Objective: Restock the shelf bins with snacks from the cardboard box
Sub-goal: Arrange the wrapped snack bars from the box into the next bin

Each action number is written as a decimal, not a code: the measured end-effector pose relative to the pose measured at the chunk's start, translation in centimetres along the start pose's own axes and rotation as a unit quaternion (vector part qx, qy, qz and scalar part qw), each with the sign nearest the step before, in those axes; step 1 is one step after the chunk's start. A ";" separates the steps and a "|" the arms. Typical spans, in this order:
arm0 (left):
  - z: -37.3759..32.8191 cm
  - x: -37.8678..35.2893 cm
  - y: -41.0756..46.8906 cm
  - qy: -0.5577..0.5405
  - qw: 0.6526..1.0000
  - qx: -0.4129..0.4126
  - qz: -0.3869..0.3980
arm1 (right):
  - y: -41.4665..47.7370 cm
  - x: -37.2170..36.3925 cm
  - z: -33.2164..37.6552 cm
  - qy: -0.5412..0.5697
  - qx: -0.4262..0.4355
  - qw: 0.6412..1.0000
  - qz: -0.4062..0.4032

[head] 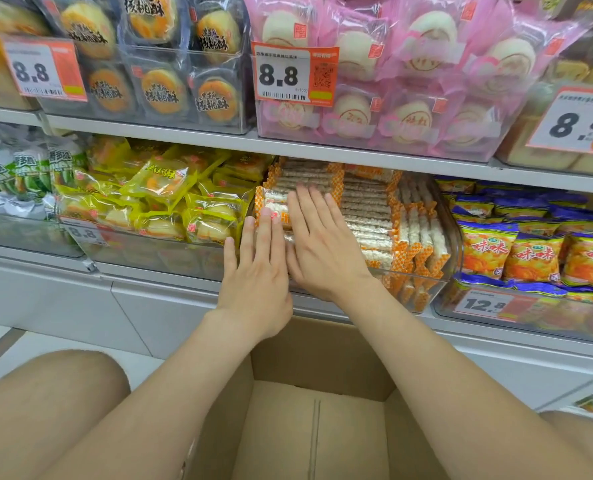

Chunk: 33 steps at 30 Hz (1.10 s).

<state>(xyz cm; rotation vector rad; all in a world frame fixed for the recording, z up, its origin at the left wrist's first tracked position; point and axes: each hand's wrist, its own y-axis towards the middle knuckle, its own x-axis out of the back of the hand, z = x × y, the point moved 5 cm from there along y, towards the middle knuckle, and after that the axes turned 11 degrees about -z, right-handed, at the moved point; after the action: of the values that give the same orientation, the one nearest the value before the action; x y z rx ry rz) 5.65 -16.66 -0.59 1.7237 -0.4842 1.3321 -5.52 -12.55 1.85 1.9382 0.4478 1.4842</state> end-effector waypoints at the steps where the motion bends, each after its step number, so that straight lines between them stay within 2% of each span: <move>1: 0.1 -0.1 0.1 0.000 1.000 -0.008 0.012 | -0.2 -0.5 -0.2 -0.010 0.003 1.000 0.016; 5: 0.4 0.5 0.5 -0.039 0.999 -0.012 0.023 | 0.1 -0.9 -0.7 -0.003 0.004 0.999 0.036; 12: 0.2 1.6 0.3 -0.023 0.999 -0.022 -0.035 | -0.5 2.0 -1.0 -0.029 0.038 0.999 0.022; 14: 0.0 1.9 0.4 -0.020 0.998 -0.024 -0.050 | -0.9 3.4 -1.5 -0.020 0.009 1.000 0.008; 17: -0.5 2.3 0.3 -0.021 0.997 -0.031 -0.072 | -2.5 4.8 -2.9 -0.017 -0.094 0.995 0.007; 20: -1.4 2.3 0.1 -0.027 0.994 -0.063 -0.084 | -5.4 5.2 -4.4 -0.040 -0.203 0.973 0.100; 22: -2.3 1.9 -0.1 -0.029 0.993 -0.088 -0.078 | -7.0 5.2 -5.0 -0.047 -0.228 0.958 0.168; 26: -3.7 2.0 -0.6 -0.048 0.992 -0.096 -0.063 | -8.0 4.6 -5.0 -0.056 -0.145 0.959 0.238; 28: -4.2 2.3 -1.0 -0.085 0.987 -0.117 -0.071 | -7.9 4.6 -5.1 -0.047 -0.138 0.957 0.249; 30: -4.4 2.8 -1.4 -0.126 0.978 -0.145 -0.087 | -7.6 5.5 -5.2 -0.031 -0.145 0.961 0.232; 33: -4.0 2.9 -1.8 -0.134 0.974 -0.158 -0.090 | -6.9 8.9 -4.8 -0.032 -0.136 0.987 0.079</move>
<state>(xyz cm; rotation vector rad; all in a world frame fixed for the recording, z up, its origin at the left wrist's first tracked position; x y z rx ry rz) 5.76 -11.85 1.51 1.6405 -0.6384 0.8467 -6.59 -0.61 4.43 1.8289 0.0586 1.4893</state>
